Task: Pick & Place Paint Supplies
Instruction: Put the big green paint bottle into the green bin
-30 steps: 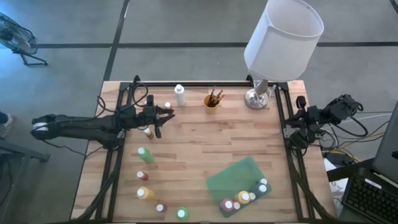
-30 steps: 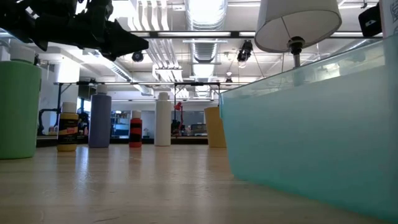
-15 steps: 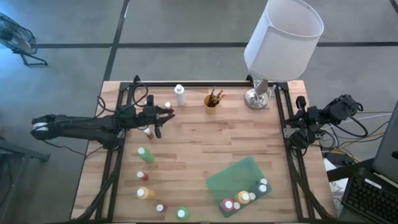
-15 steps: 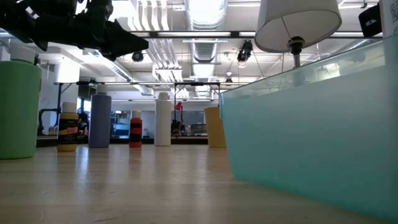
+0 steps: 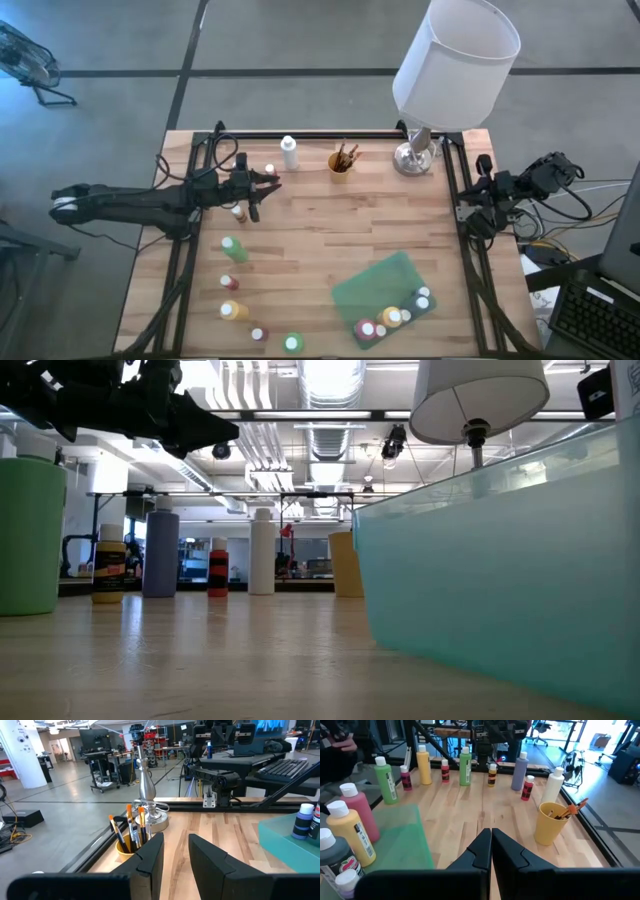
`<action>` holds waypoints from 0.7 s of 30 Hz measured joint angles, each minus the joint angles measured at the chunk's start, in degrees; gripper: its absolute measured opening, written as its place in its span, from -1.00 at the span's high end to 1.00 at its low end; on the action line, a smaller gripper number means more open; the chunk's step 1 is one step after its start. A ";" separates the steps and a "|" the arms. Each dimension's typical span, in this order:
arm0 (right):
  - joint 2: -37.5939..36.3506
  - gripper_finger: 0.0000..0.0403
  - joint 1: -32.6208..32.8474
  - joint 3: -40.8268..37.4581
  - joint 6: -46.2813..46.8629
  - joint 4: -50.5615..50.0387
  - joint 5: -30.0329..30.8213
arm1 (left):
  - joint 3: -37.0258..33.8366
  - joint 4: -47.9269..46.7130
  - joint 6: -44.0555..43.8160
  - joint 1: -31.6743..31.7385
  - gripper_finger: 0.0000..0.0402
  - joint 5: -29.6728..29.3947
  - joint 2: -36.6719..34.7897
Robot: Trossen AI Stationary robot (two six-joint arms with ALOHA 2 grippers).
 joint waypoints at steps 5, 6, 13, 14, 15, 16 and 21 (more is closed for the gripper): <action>0.00 0.96 0.00 0.02 0.00 0.00 0.02 | 0.00 0.00 0.50 0.00 0.52 -0.88 0.01; 0.00 0.96 0.00 0.02 0.00 0.00 0.02 | -0.01 0.01 0.50 0.00 0.52 -1.18 0.00; 0.00 0.96 0.00 0.02 0.00 -0.02 0.02 | -0.02 0.04 0.52 0.04 0.52 -1.53 -0.01; 0.00 0.96 0.00 0.02 0.00 0.00 0.02 | -0.01 0.02 0.50 0.04 0.52 -1.53 0.00; 0.00 0.96 0.00 0.02 0.00 0.00 0.02 | 0.00 0.02 0.48 0.04 0.52 -1.53 -0.01; 0.00 0.96 0.00 0.02 0.00 -0.02 0.02 | -0.01 0.02 0.49 0.04 0.52 -1.53 0.00; 0.00 0.96 0.00 0.02 0.00 -0.02 0.04 | 0.25 0.01 0.87 0.37 0.52 -6.47 -0.82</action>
